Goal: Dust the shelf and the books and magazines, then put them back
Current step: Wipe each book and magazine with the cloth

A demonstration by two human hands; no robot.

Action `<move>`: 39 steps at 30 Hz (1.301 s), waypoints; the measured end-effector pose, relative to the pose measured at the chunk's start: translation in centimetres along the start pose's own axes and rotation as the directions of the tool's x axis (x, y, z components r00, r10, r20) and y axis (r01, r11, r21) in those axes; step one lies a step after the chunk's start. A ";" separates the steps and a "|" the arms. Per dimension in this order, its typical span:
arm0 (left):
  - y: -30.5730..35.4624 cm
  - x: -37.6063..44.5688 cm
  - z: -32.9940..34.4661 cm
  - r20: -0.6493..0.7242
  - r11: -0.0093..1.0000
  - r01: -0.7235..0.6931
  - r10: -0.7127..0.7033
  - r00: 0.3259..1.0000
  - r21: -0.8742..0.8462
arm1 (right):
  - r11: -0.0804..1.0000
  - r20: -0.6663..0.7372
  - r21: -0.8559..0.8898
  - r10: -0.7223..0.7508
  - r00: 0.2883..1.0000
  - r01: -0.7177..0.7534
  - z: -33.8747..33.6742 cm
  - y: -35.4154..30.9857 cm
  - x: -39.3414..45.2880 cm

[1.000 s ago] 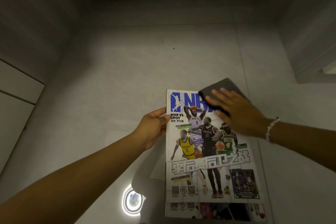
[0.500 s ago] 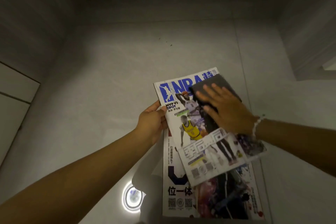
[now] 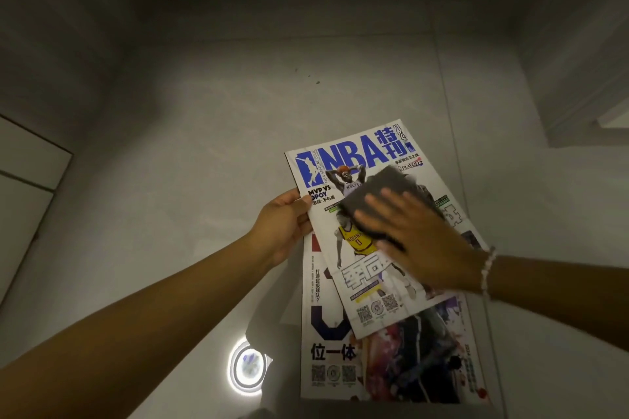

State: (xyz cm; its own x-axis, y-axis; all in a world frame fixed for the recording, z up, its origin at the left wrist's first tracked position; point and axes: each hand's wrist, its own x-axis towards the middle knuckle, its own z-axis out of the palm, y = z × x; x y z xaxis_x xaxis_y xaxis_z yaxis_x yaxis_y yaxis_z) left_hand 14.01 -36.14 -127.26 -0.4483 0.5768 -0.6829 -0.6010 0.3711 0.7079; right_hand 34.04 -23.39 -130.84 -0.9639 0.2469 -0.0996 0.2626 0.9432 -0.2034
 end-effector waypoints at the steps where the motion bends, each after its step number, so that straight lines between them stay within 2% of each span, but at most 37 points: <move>1: 0.0 0.0 0.0 -0.003 1.000 -0.001 0.001 1.000 0.006 | 0.995 -0.012 0.013 0.094 0.995 -0.094 -0.4 1.2 0.5; 3: 0.1 0.0 0.1 0.002 1.000 0.007 -0.007 1.000 0.001 | 0.973 -0.036 0.018 0.232 0.972 -0.231 -0.7 2.3 1.1; 5: 0.2 0.0 0.1 0.029 1.000 0.019 -0.019 0.999 -0.008 | 0.964 -0.063 0.027 0.267 0.961 -0.266 -0.4 0.9 1.1; 10: 0.2 -0.2 0.3 0.032 1.000 0.011 -0.011 0.999 -0.003 | 1.000 -0.055 -0.003 -0.010 0.998 0.010 1.5 -6.5 -3.0; 12: 0.2 -0.1 0.4 -0.004 1.000 -0.001 0.001 1.000 0.029 | 0.994 -0.036 0.043 -0.098 0.995 0.099 1.8 -7.0 -4.8; 14: 0.1 -0.1 0.4 -0.015 0.999 -0.013 0.013 1.000 0.052 | 0.991 -0.030 0.003 -0.134 0.991 0.134 1.6 -5.4 -5.5; 15: 0.1 0.0 0.4 -0.014 0.998 -0.017 0.018 1.000 0.059 | 0.994 -0.033 -0.027 -0.105 0.994 0.104 1.4 -4.0 -5.5; 17: 0.1 0.0 0.4 -0.010 0.998 -0.018 0.019 1.000 0.054 | 0.998 -0.068 -0.022 0.052 0.996 -0.054 0.9 -0.8 -5.4; 19: 0.1 0.1 0.4 -0.013 0.999 -0.017 0.017 1.000 0.050 | 0.975 -0.082 0.015 0.224 0.971 -0.223 0.2 1.6 -5.2; 21: 0.1 0.0 0.5 -0.020 0.999 -0.012 0.013 1.000 0.047 | 0.951 -0.085 0.049 0.307 0.948 -0.304 -0.1 1.9 -5.2; 23: 0.1 0.0 0.5 -0.026 0.999 -0.008 0.009 1.000 0.044 | 0.955 -0.106 0.078 0.292 0.950 -0.285 0.3 0.1 -5.5; 26: 0.1 -0.1 0.6 -0.034 0.998 -0.007 0.009 0.999 0.054 | 0.995 -0.067 0.019 0.097 0.993 -0.096 1.5 -3.6 -7.0; 30: 0.1 -0.3 0.8 -0.038 0.998 -0.008 0.010 0.999 0.060 | 0.999 -0.017 0.024 -0.022 1.000 0.023 1.4 -2.9 -8.0; 32: 0.1 -0.3 0.8 -0.045 0.998 -0.006 0.009 0.999 0.064 | 0.997 -0.004 0.073 0.027 1.000 -0.026 1.2 -1.4 -8.0; 36: 0.2 -0.4 0.9 -0.057 0.997 0.000 0.005 0.998 0.073 | 0.955 0.002 0.188 0.232 0.973 -0.228 0.6 1.2 -7.7; 39: 0.2 -0.5 1.0 -0.059 0.997 0.000 0.005 0.998 0.079 | 0.918 0.034 0.248 0.312 0.950 -0.310 0.0 0.8 -7.3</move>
State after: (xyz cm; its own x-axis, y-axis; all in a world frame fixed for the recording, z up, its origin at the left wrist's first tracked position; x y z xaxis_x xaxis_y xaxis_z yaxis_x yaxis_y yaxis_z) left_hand 14.81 -35.59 -126.60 -0.4890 0.5348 -0.6891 -0.5466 0.4278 0.7199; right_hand 41.26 -24.42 -130.26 -0.8320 0.5208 -0.1913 0.5508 0.7340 -0.3974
